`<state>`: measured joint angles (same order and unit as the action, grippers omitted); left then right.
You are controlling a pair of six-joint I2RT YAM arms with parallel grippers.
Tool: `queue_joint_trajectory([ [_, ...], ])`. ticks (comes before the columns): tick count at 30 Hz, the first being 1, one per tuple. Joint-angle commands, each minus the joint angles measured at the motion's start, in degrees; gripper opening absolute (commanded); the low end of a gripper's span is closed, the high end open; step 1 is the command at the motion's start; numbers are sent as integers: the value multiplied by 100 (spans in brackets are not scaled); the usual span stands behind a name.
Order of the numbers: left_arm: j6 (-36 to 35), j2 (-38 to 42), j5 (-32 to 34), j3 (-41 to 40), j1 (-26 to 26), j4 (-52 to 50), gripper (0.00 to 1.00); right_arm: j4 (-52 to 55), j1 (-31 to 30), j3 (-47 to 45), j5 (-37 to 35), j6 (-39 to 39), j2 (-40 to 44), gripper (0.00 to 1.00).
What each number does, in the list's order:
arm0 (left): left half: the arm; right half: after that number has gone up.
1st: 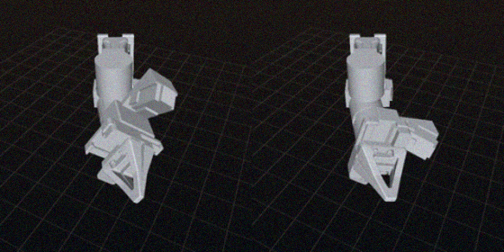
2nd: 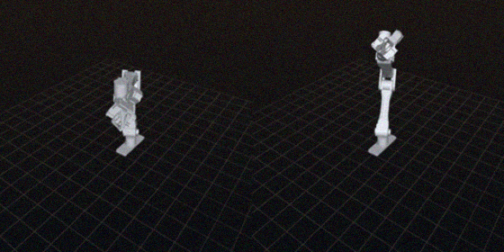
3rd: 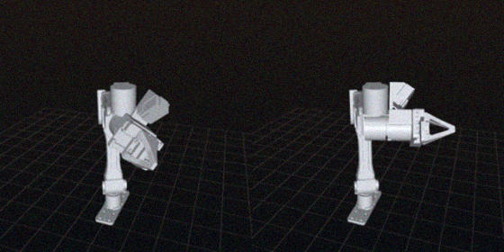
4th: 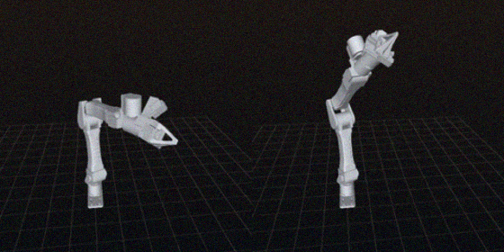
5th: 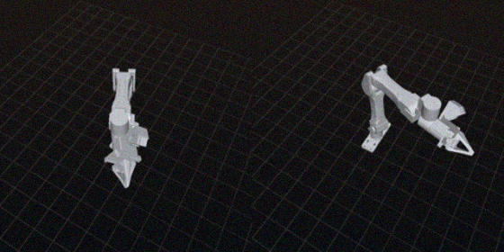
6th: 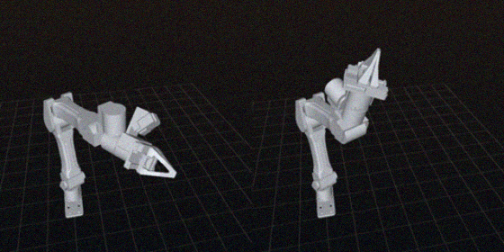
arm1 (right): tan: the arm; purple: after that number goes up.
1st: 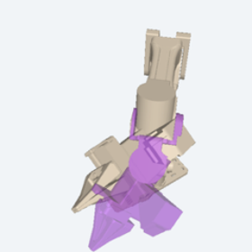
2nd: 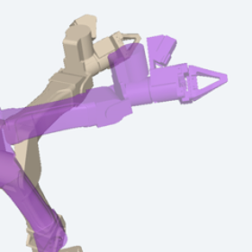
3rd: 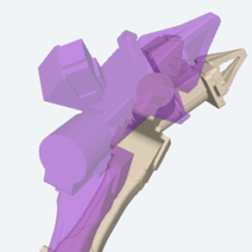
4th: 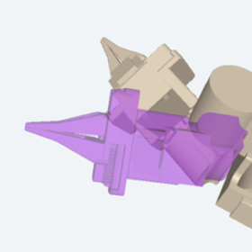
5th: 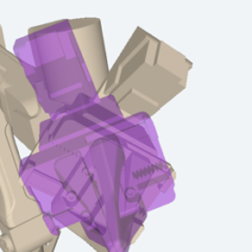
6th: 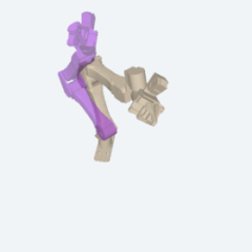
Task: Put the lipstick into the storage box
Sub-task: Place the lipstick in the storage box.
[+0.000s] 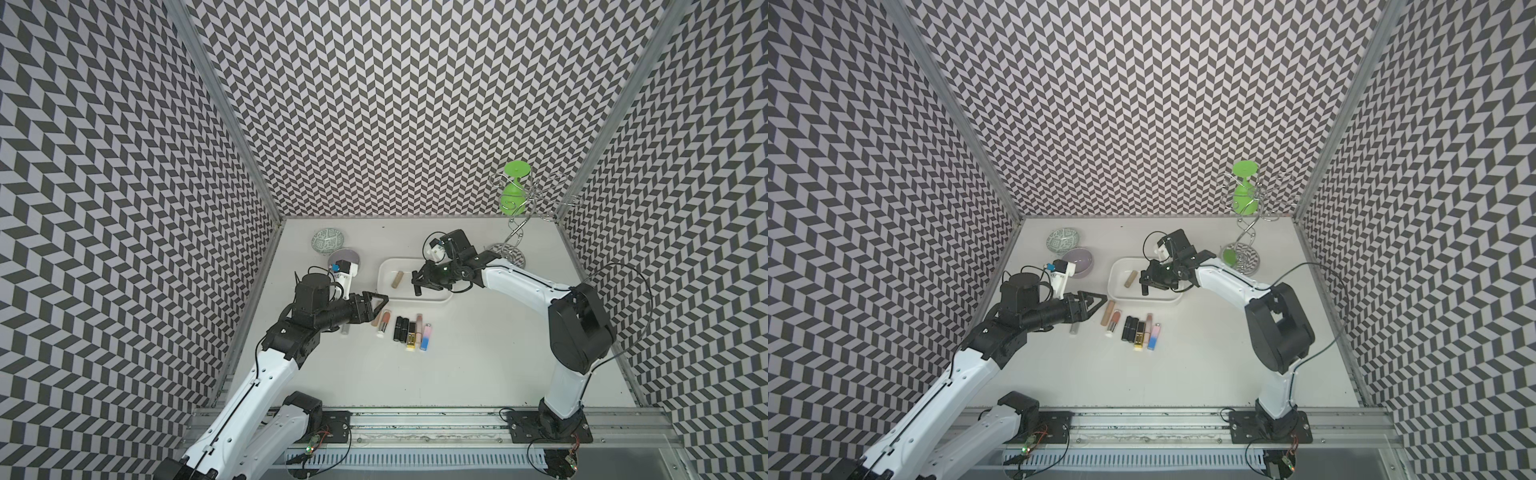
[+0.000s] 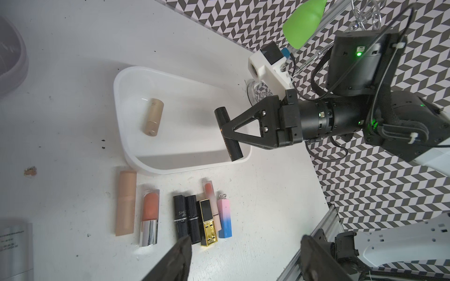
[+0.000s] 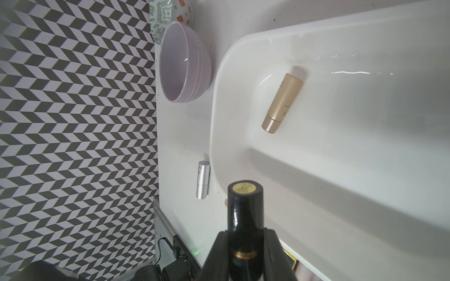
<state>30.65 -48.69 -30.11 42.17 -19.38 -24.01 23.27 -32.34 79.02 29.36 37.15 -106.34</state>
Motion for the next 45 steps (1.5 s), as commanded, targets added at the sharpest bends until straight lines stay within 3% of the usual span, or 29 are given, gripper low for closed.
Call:
queue_joint_trajectory([
  [1,-117,35,66,-86,39,-112,74,-500,-10,115,-264,85,-265,19],
  [13,-218,47,115,-177,40,-287,75,-608,-9,1029,-462,161,-1503,19],
  [26,-334,49,166,-223,43,-355,75,-683,-11,1317,-467,278,-2068,21],
  [32,-375,66,185,-243,14,-403,75,-736,-38,1374,-440,362,-2188,26],
  [38,-400,73,213,-254,-5,-403,75,-709,-82,1518,-407,370,-2294,41],
  [45,-400,79,229,-278,-16,-394,76,-775,-113,1555,-314,406,-2312,44],
])
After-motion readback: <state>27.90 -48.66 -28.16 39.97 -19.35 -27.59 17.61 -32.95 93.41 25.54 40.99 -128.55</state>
